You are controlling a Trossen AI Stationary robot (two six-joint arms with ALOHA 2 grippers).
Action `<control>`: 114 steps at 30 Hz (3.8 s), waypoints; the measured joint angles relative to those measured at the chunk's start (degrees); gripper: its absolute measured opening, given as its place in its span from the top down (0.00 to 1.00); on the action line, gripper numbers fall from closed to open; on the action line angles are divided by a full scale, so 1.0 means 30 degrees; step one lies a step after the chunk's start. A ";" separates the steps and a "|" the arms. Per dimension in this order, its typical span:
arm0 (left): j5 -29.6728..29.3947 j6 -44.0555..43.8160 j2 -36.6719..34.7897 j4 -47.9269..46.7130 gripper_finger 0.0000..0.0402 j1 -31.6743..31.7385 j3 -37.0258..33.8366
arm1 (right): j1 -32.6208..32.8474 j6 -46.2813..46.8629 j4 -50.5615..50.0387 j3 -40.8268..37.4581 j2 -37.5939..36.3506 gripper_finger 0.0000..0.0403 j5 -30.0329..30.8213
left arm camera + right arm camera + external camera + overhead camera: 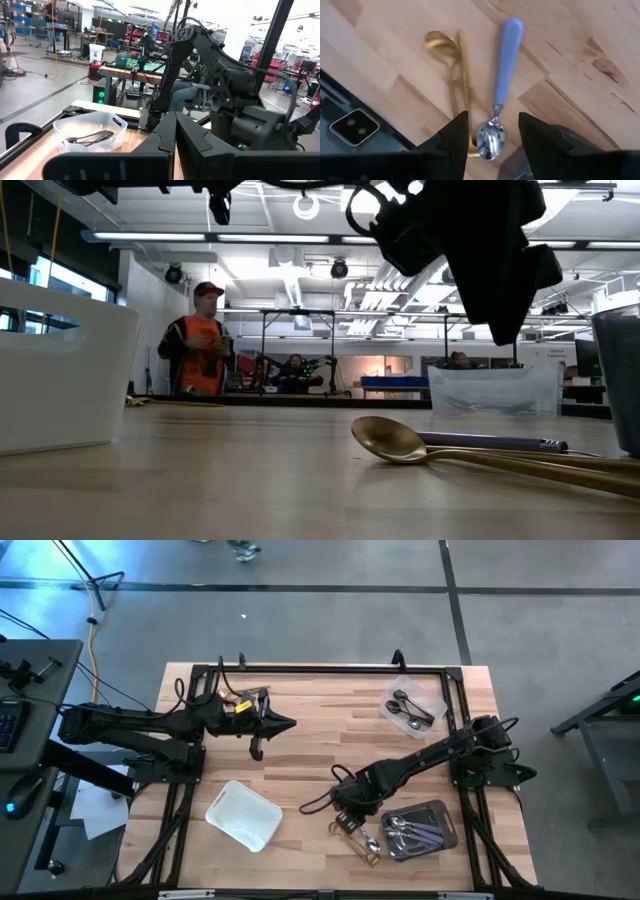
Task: Sort silverware by color (type)
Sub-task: Put the violet spoon into the black bin
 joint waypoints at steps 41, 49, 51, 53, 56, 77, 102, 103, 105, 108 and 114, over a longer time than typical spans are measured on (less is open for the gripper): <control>-0.0532 0.0168 0.0000 -0.0197 1.00 0.0007 0.0000 | 0.0523 0.0032 0.0077 0.1459 0.4410 0.65 0.2570; -0.0525 0.0182 0.0000 -0.0355 1.00 0.0007 0.0000 | 0.0195 -0.0796 -0.0211 0.1488 0.4502 0.67 0.3247; -0.0525 0.0182 0.0000 -0.0441 1.00 0.0007 0.0000 | 0.0066 -0.0864 -0.0281 0.1488 0.4505 0.70 0.3269; -0.0525 0.0182 0.0000 -0.0459 1.00 0.0007 0.0000 | 0.0004 -0.0888 -0.0317 0.1487 0.4512 0.75 0.3345; -0.0525 0.0182 0.0000 -0.0466 1.00 0.0007 0.0000 | -0.0072 -0.0963 -0.0351 0.1474 0.4512 0.84 0.3426; -0.0510 0.0054 -0.0007 -0.0052 1.00 0.0003 0.0000 | -0.3276 -0.4009 0.1801 0.1415 0.4543 0.92 0.4848; -0.0510 0.0750 -0.6765 -0.2486 1.00 0.0007 0.0000 | -0.6563 -0.9961 0.3711 0.4868 0.3780 0.92 0.7830; -0.0510 0.0836 -0.6995 -0.3026 1.00 0.0007 0.0000 | -0.6609 -1.0102 0.3449 0.4810 0.3502 0.92 0.8129; -0.0510 0.0845 -0.7392 -0.4155 1.00 0.0007 0.0000 | -0.6653 -1.0456 0.3097 0.4425 0.2826 0.92 0.8670; -0.0517 0.0852 -0.7751 -0.5561 1.00 0.0007 0.0000 | -0.6621 -1.0405 0.2339 0.3459 0.1509 0.92 0.9267; -0.0512 0.0635 -0.7748 -0.7039 1.00 0.0007 -0.0007 | -0.6552 -0.8713 0.2812 -0.0878 -0.2323 0.92 0.9367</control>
